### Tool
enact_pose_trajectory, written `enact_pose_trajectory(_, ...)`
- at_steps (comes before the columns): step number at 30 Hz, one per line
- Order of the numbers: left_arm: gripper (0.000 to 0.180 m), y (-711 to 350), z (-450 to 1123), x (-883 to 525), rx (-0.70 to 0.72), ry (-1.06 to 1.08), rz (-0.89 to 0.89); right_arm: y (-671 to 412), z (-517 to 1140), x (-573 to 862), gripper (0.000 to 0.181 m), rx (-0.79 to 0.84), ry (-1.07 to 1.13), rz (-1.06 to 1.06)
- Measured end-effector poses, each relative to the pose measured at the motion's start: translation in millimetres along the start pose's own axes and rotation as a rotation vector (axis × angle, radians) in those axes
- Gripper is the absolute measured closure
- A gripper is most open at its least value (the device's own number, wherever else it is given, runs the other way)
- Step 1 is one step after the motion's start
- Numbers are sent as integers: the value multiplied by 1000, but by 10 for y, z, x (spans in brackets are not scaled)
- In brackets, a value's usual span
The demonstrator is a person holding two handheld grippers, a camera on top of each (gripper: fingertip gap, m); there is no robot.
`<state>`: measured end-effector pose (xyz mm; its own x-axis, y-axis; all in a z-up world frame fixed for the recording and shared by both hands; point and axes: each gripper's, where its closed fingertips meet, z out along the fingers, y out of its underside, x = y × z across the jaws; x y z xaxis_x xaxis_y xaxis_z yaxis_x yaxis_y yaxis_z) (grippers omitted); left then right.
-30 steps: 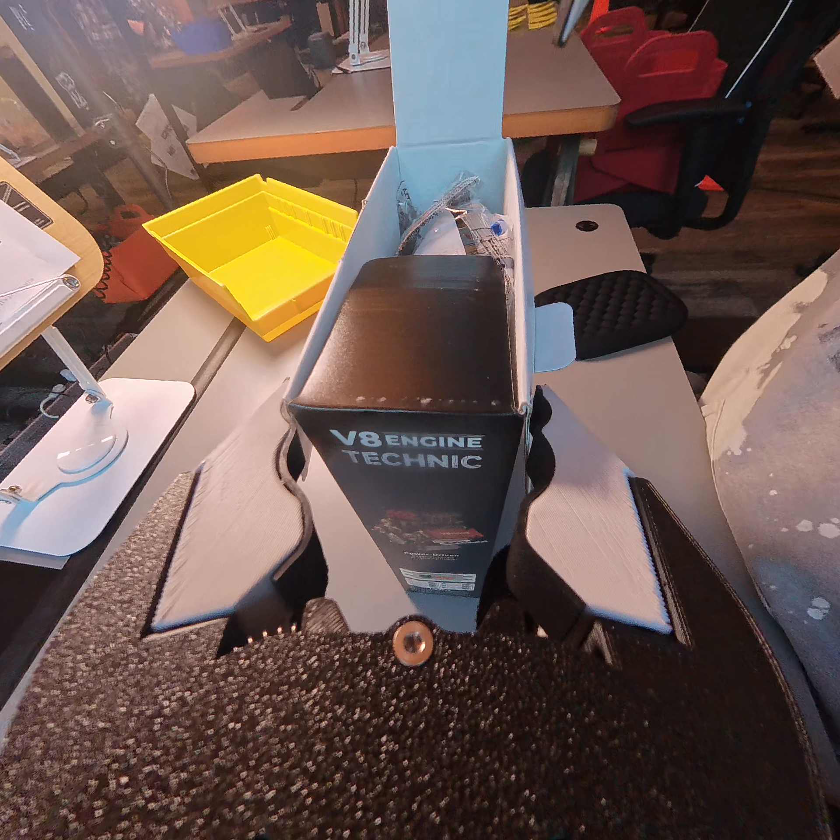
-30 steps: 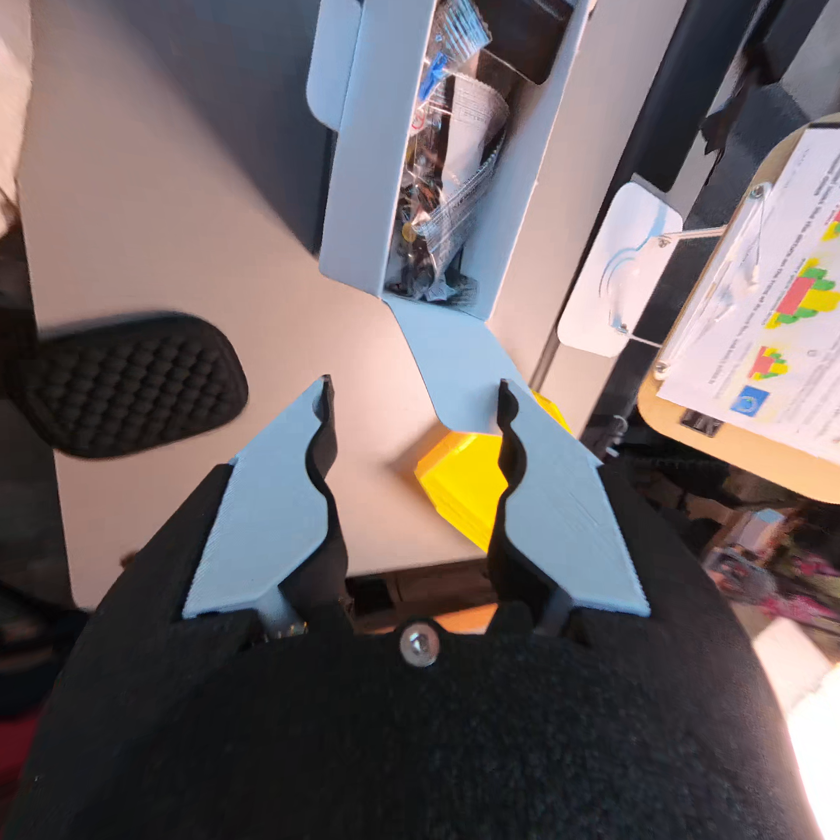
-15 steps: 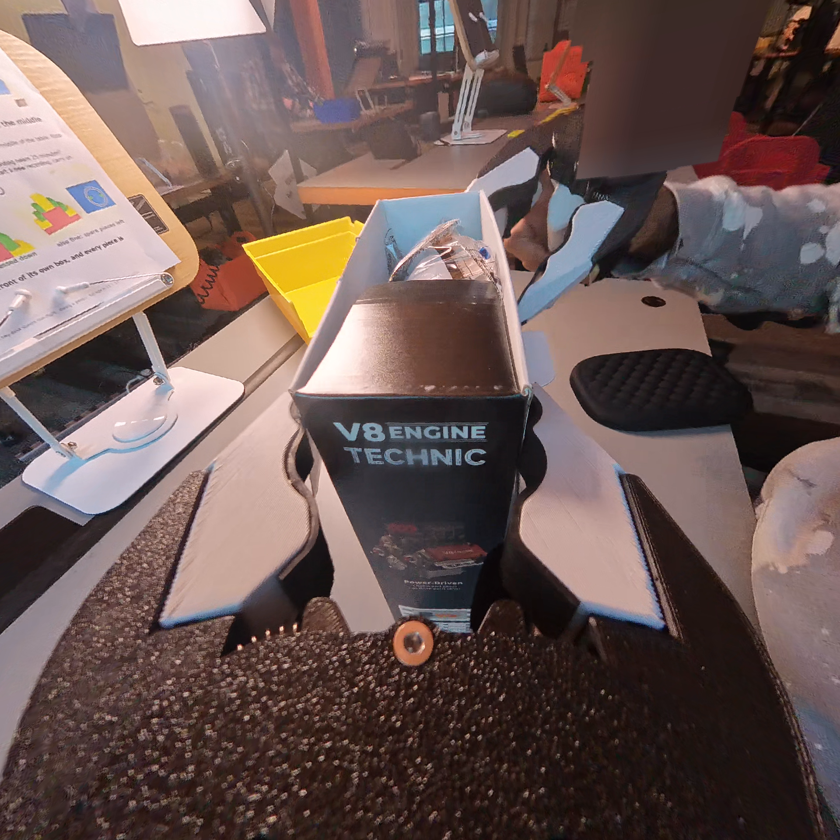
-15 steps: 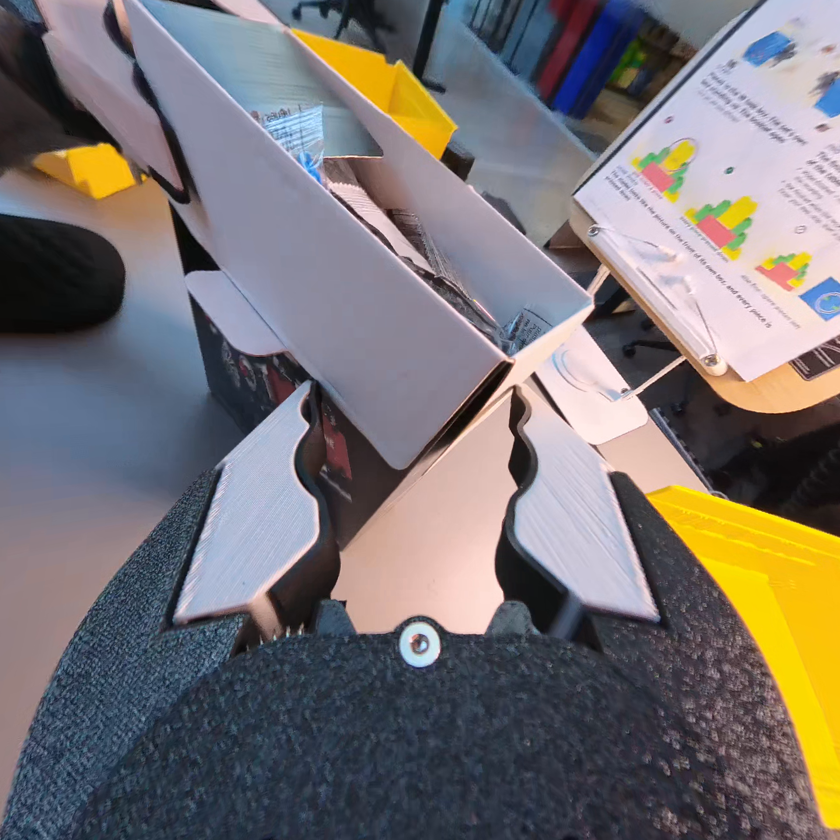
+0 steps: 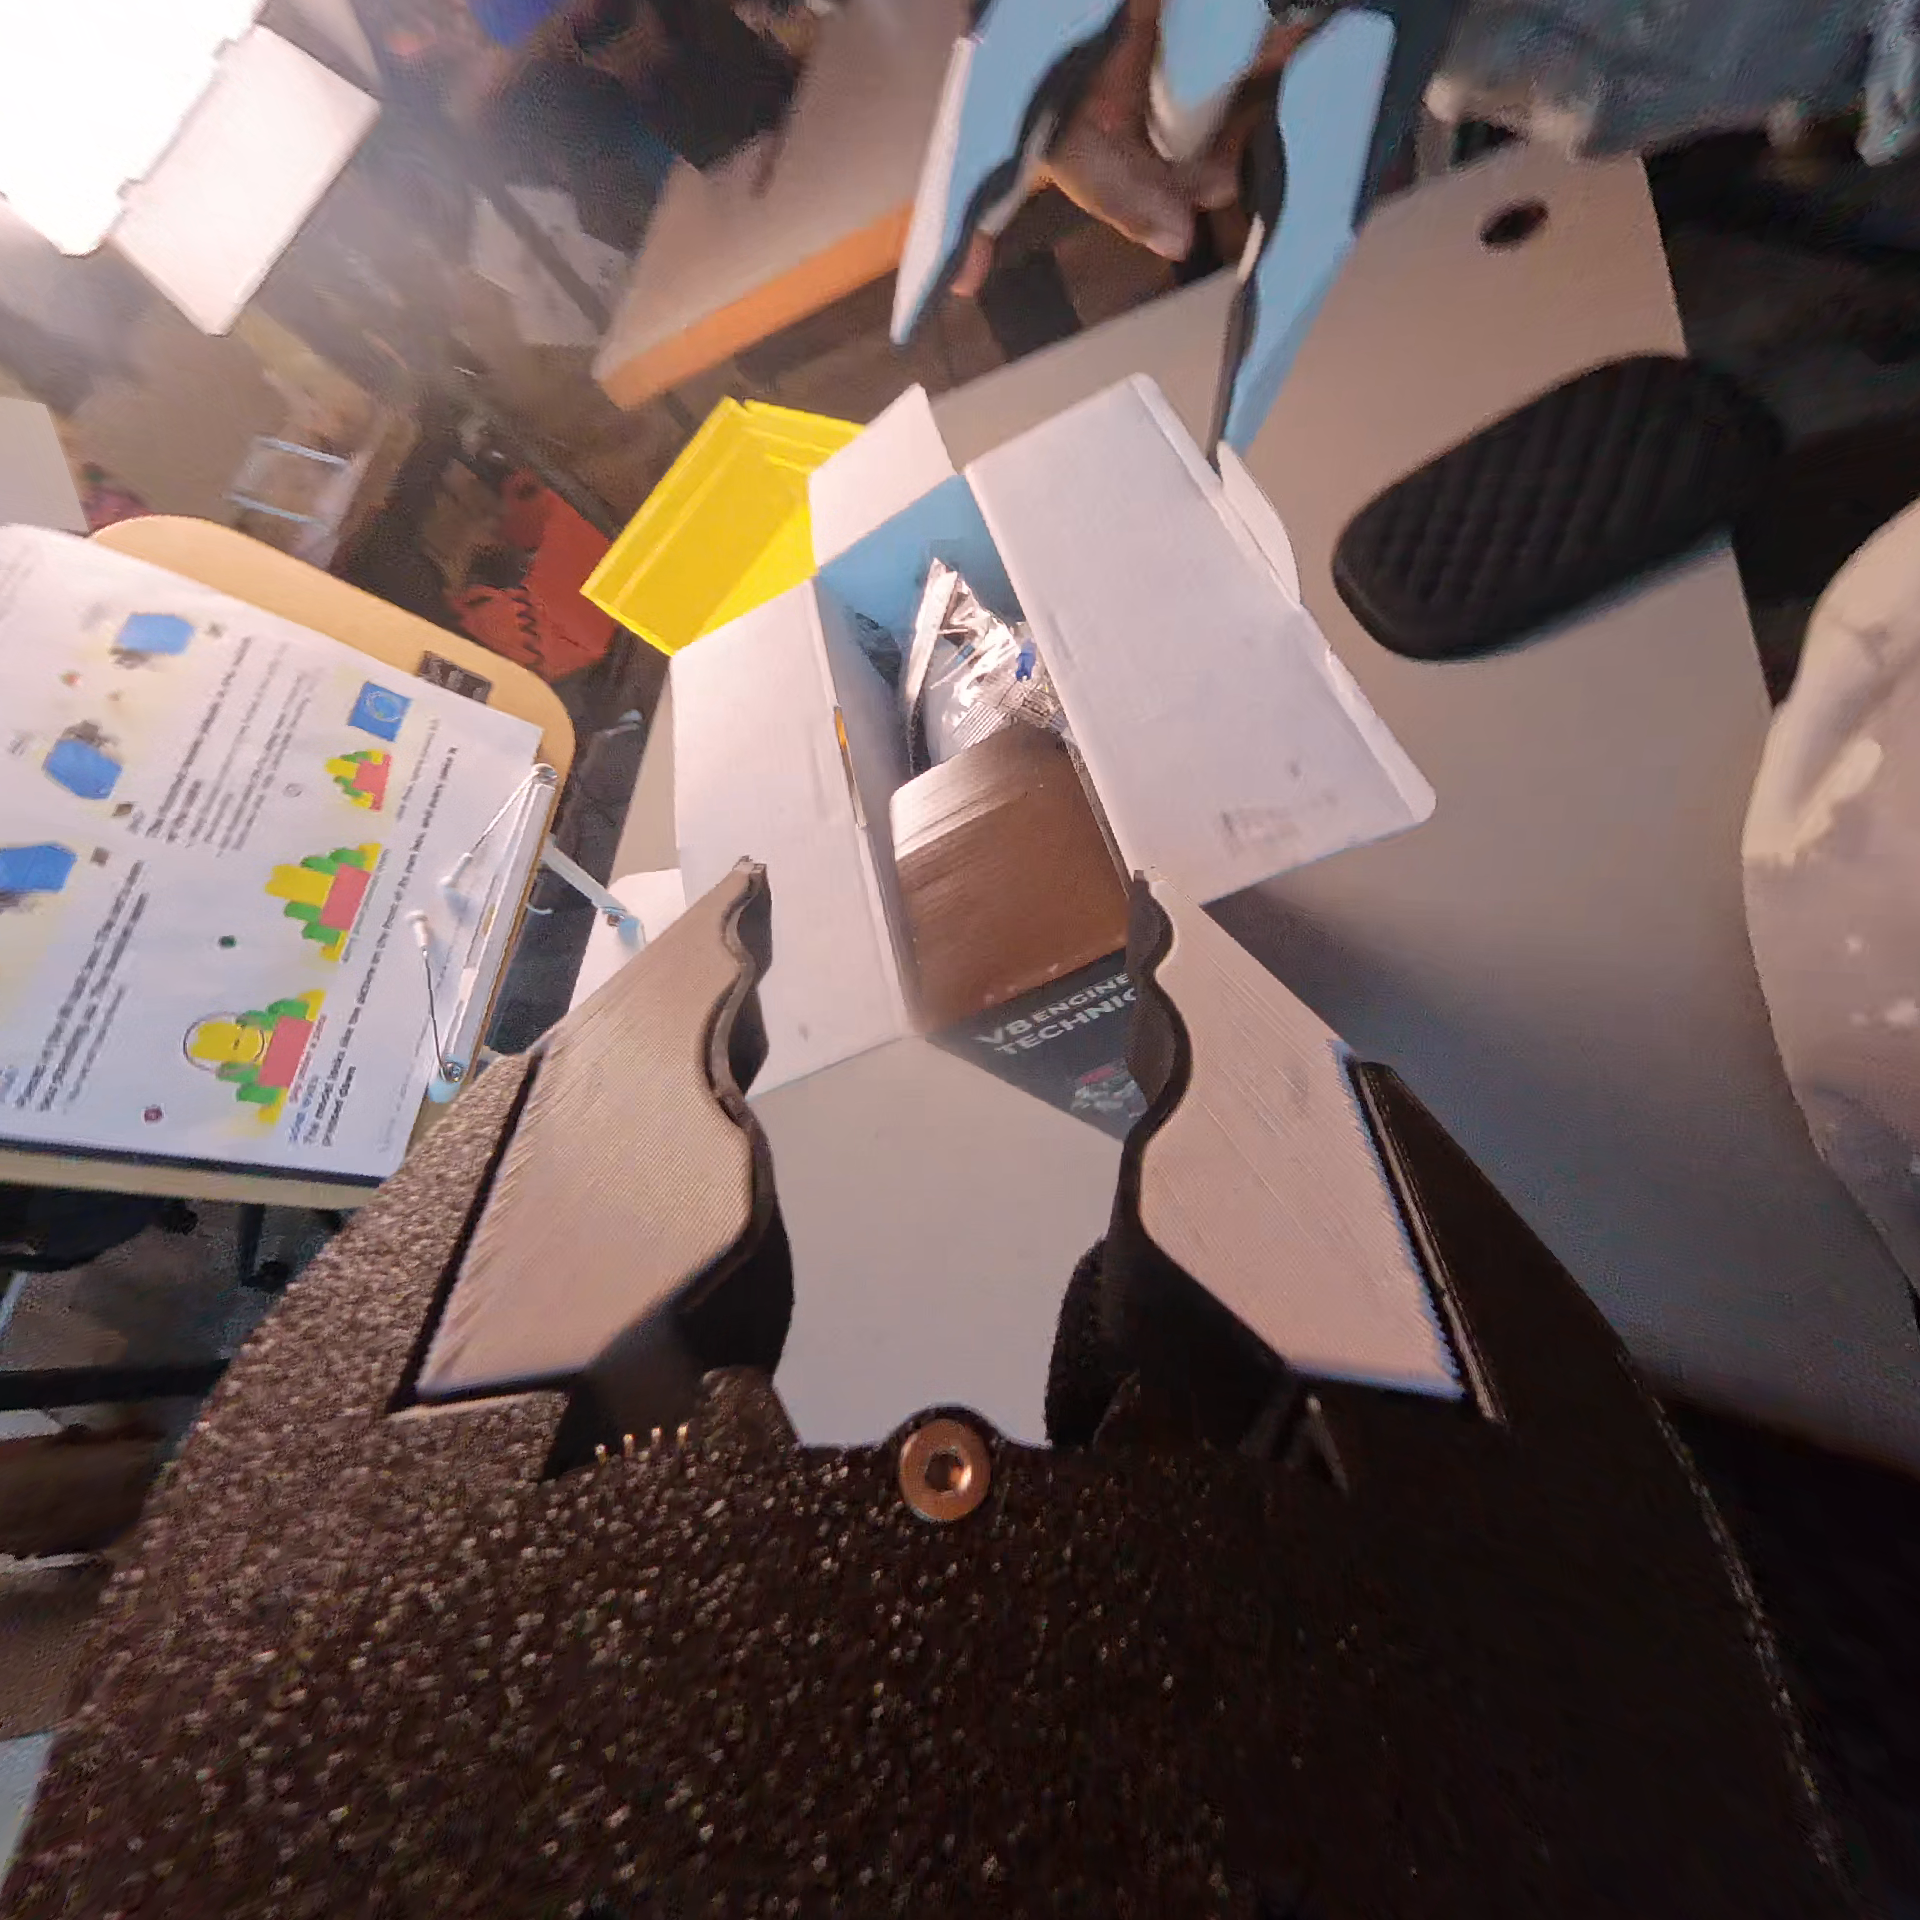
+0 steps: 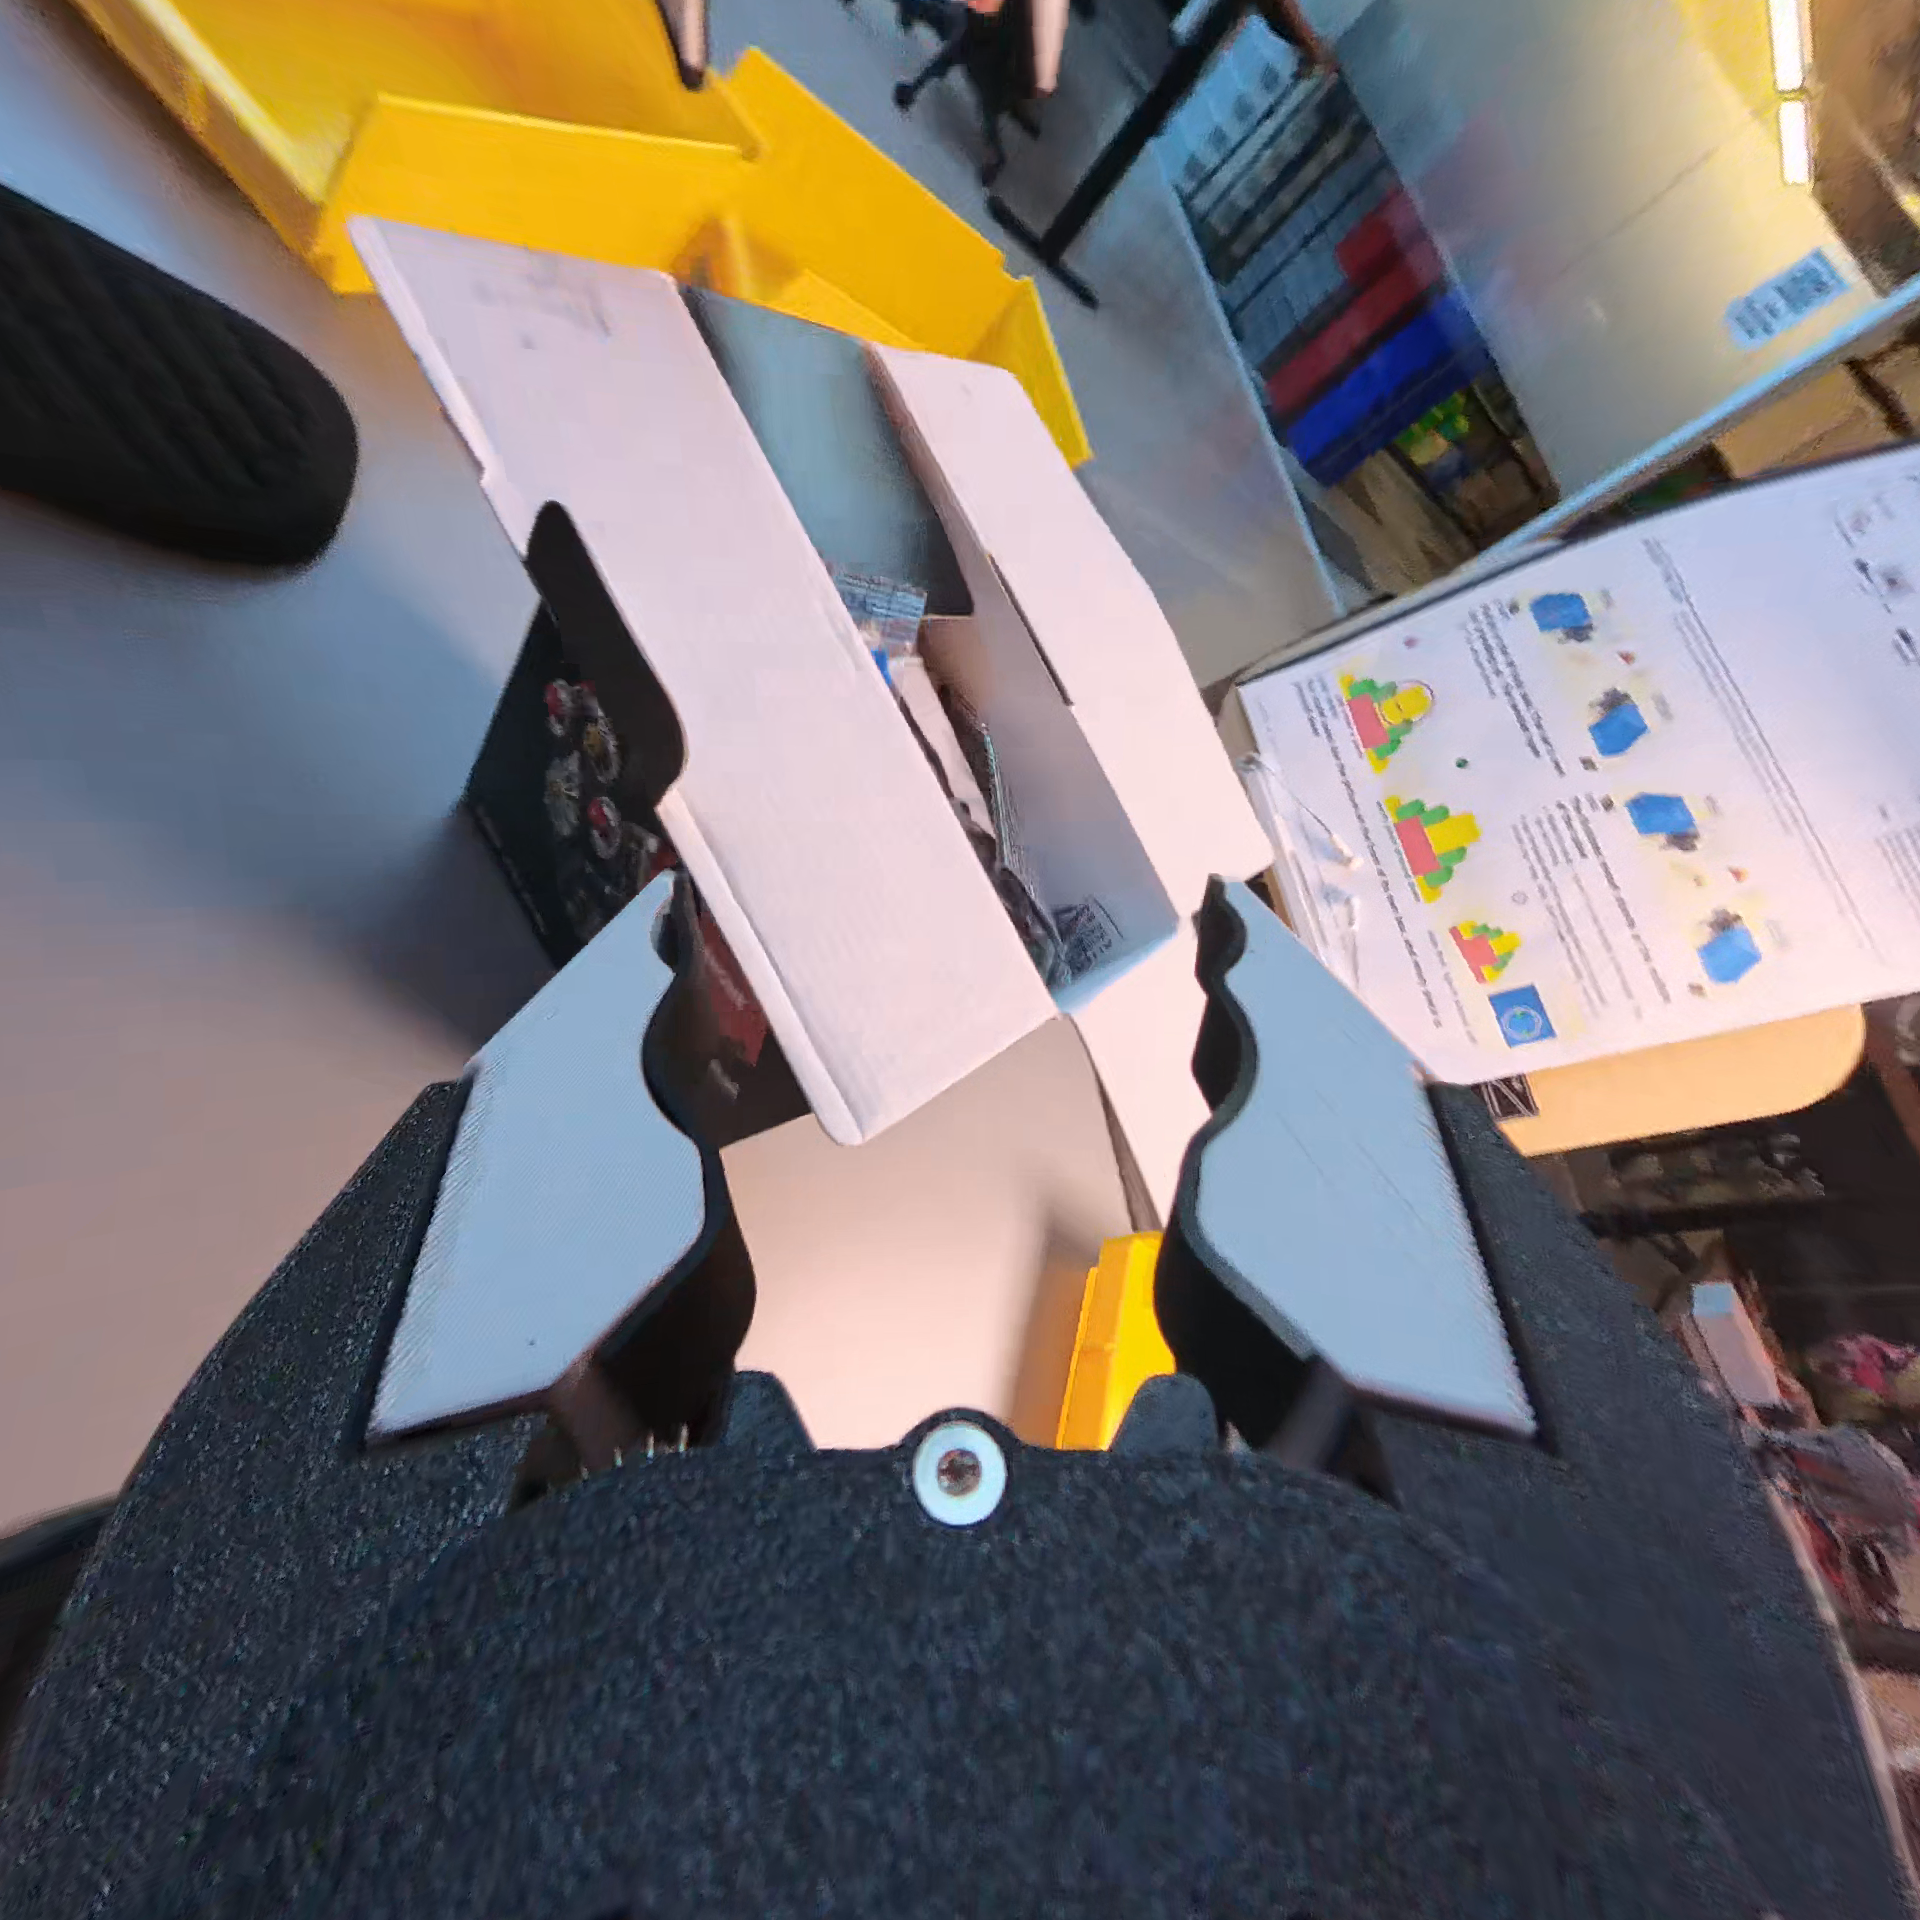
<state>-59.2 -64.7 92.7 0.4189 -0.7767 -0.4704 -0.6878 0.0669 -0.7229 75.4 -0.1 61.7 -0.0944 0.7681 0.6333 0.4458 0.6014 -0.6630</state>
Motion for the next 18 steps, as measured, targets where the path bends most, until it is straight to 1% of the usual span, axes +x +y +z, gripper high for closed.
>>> enact_pose_trajectory(2,123,-53,88,-34,-128,84,82,-72,-21,-19,89,-12,-81,-9)
enact_pose_trajectory(3,128,-51,182,-56,-197,125,114,-82,-10,-30,94,-24,-114,-23)
enact_pose_trajectory(4,131,-36,295,-48,-260,181,141,-69,20,-65,96,-44,-153,-35)
enact_pose_trajectory(5,131,-17,413,-18,-315,245,162,-28,67,-107,95,-80,-188,-41)
enact_pose_trajectory(7,134,-4,639,-4,-392,339,178,73,186,-158,94,-150,-207,-90)
enact_pose_trajectory(9,134,29,795,-3,-460,438,159,174,280,-225,94,-203,-224,-126)
enact_pose_trajectory(11,129,124,823,76,-545,583,147,240,330,-278,95,-227,-235,-144)
enact_pose_trajectory(13,131,174,837,148,-606,695,130,307,355,-280,97,-246,-224,-163)
enact_pose_trajectory(16,131,221,852,169,-703,784,129,336,378,-266,99,-236,-209,-168)
enact_pose_trajectory(18,129,231,858,144,-772,805,144,328,375,-261,101,-227,-218,-157)
